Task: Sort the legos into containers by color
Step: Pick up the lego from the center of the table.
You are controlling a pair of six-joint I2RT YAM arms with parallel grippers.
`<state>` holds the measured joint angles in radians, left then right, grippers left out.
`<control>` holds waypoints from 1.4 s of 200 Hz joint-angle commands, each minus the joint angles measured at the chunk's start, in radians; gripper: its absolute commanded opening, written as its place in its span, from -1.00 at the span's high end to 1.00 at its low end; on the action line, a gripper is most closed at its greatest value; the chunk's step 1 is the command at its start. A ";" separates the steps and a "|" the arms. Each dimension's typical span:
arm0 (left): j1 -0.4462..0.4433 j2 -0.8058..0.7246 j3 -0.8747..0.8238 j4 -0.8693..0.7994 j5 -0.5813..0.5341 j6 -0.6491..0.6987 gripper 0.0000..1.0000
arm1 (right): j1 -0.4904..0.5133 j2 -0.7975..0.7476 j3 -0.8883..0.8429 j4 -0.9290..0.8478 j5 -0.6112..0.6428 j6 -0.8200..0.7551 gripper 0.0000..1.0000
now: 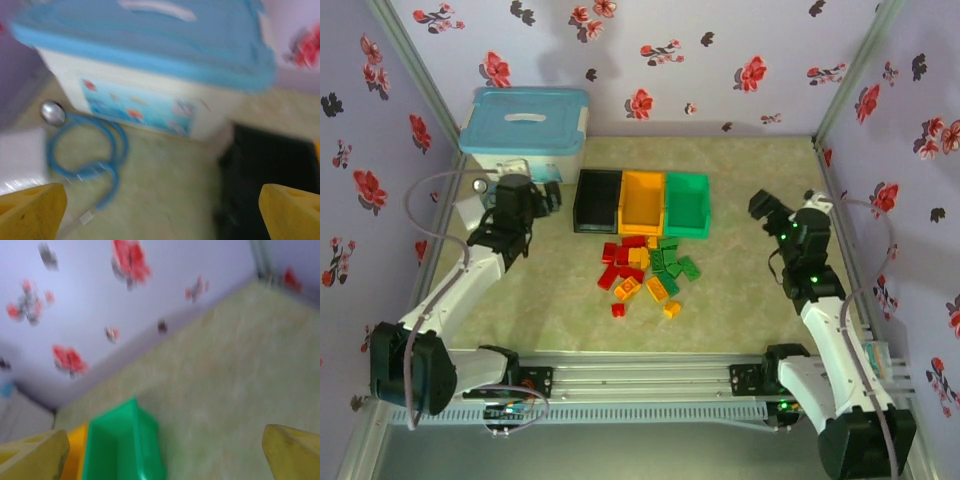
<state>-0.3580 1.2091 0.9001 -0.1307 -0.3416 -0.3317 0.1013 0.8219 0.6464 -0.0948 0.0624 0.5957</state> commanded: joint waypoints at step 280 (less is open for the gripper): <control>-0.371 0.248 -0.150 -0.182 0.386 -0.064 -0.23 | 0.324 0.123 0.061 -0.342 -0.204 0.006 -0.61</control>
<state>-0.7097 1.4216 0.7071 -0.3111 0.0311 -0.4343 0.4191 0.9474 0.7204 -0.4450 -0.1574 0.6025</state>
